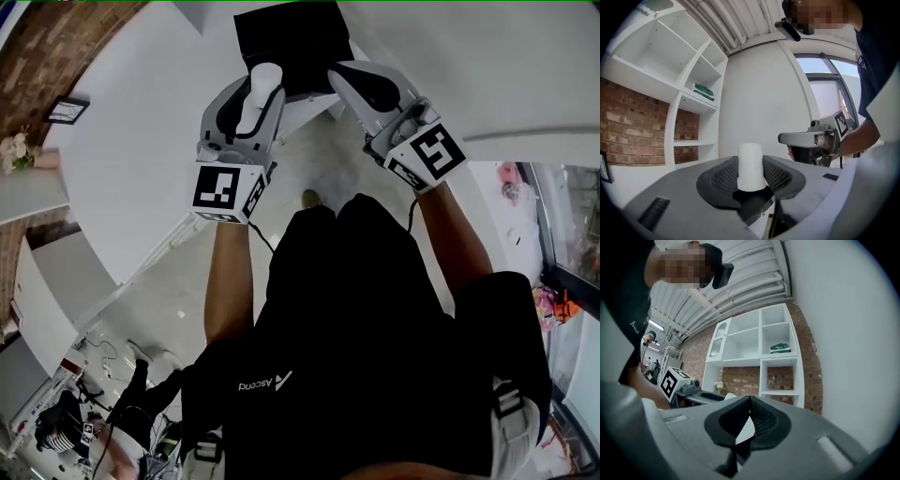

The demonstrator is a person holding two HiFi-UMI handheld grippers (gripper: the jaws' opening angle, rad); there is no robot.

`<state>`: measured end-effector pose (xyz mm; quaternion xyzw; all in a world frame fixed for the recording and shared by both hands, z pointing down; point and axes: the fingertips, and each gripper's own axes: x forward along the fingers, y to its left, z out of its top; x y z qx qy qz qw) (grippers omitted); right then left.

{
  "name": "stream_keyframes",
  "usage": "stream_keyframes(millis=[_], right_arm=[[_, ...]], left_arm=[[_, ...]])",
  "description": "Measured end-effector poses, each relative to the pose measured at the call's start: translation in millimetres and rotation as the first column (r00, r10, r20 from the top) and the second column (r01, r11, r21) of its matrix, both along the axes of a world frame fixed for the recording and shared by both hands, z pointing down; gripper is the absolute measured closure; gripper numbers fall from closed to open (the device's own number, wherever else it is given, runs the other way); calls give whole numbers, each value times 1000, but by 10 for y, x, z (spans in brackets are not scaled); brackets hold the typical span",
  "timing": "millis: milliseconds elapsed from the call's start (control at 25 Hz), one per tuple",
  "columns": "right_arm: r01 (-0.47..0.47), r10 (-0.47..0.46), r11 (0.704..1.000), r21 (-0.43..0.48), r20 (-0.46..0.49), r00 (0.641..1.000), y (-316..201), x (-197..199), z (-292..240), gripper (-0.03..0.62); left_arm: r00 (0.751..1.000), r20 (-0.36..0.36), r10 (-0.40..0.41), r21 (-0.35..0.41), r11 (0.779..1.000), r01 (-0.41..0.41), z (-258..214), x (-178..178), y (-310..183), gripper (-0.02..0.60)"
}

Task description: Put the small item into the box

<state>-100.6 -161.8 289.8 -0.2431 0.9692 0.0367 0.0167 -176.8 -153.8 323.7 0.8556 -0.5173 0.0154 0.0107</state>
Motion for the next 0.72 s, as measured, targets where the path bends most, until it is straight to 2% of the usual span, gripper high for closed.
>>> stream_keyframes(millis=[200,400,520,720], right_arm=[[-9,8,1000,-24,-22,1000,-174,-46,129,594],[11,-12,999,-31,-27,1000,-381,-108,213,594],[33,-34,999,-23,-33,999,-508,-136,214,594],[59,-60,998,-25,-38,997,-746,-110,210,594]], left_arm=[[999,48,-12,-119,993,17,330,-82,-265,419],[990,142,-3,-249,968,39,715,-118,-545,419],[981,195,4,-327,943,61,918,-128,-706,419],[955,295,31,-464,878,115,1293,-129,-942,419]])
